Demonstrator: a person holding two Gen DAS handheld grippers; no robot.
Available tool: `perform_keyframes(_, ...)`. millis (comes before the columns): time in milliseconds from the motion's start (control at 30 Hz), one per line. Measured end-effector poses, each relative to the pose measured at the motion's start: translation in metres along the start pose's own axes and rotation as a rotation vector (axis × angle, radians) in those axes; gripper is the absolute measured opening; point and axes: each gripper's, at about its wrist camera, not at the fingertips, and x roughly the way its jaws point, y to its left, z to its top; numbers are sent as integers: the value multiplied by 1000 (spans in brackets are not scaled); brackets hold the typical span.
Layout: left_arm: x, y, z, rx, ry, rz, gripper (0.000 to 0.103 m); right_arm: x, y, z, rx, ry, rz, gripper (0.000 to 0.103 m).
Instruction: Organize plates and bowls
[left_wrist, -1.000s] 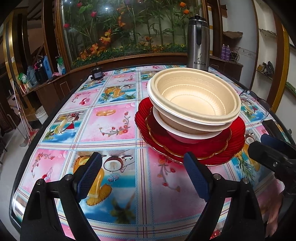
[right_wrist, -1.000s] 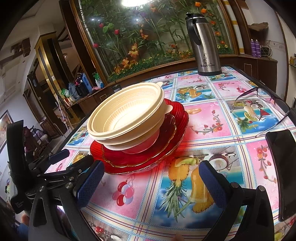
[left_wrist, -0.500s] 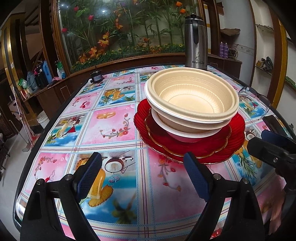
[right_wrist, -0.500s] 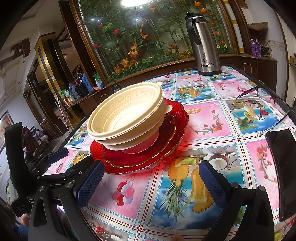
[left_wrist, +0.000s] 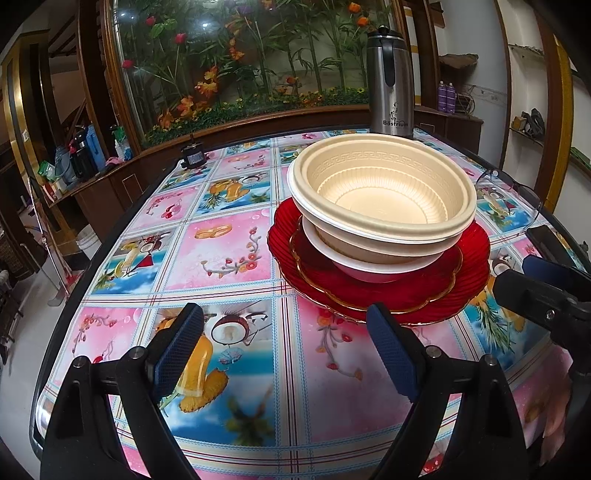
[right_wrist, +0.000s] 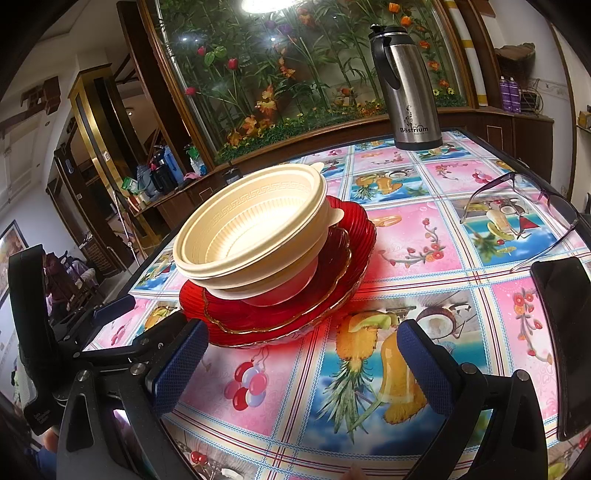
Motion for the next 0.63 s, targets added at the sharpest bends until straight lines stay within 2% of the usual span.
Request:
perform_keyframes(400, 1, 0, 0, 14, 6, -4, 91, 0, 0, 0, 1, 1, 0, 103)
perform_keyframes(533, 3, 8, 2, 7, 23, -41, 91, 0, 0, 0, 3, 1, 0, 103)
perform_keyframes(633, 4, 13, 2, -9, 29, -37, 91, 0, 0, -1, 4, 3, 0, 103)
